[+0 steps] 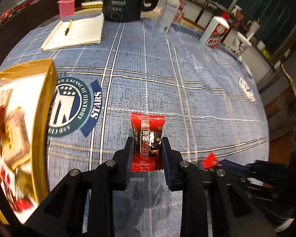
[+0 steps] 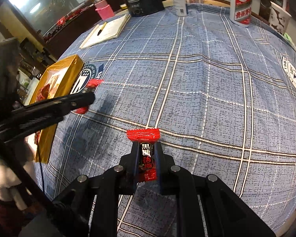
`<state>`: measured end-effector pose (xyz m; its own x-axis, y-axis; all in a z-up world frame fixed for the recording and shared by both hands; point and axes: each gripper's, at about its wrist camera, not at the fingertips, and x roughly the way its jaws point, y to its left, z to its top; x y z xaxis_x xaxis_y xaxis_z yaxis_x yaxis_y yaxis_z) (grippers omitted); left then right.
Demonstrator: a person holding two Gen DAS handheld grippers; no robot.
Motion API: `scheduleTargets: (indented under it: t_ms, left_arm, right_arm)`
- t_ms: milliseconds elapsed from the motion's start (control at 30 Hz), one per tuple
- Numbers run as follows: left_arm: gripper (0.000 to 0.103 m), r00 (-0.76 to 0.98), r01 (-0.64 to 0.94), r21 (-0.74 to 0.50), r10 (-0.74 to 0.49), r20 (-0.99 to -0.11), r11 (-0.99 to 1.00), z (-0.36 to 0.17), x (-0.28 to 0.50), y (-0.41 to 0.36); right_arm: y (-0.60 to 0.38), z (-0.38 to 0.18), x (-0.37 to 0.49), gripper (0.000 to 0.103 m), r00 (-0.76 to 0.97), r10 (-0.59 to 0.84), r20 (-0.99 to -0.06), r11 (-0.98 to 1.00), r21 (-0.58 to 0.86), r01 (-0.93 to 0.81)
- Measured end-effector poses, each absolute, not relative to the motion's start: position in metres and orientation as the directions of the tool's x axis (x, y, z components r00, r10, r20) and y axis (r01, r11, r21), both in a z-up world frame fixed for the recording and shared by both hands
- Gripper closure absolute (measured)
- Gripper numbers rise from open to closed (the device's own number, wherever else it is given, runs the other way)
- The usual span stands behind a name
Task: Organize snacks
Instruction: 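Carry both red candies over the white tray and open both tools to release them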
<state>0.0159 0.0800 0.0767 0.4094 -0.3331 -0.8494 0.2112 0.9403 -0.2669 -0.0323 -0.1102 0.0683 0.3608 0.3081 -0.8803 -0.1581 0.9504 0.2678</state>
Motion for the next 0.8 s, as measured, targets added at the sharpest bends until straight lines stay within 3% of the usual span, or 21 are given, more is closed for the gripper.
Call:
scheduleTargets:
  t_ms: [233, 800]
  left_arm:
    - [0.074, 0.468, 0.162, -0.327, -0.364, -0.805, 0.931, 0.099, -0.016, 0.081]
    - [0.074, 0.579, -0.020, -0.278, -0.215, -0.786, 0.960, 0.126, -0.093, 0.146]
  right_arm:
    - [-0.095, 0.069, -0.048, 0.090, 0.351, 0.303, -0.886, 0.946, 0.235, -0.225]
    - [-0.039, 0.099, -0.089, 0.090, 0.462, 0.229, -0.857, 0.905, 0.012, -0.425]
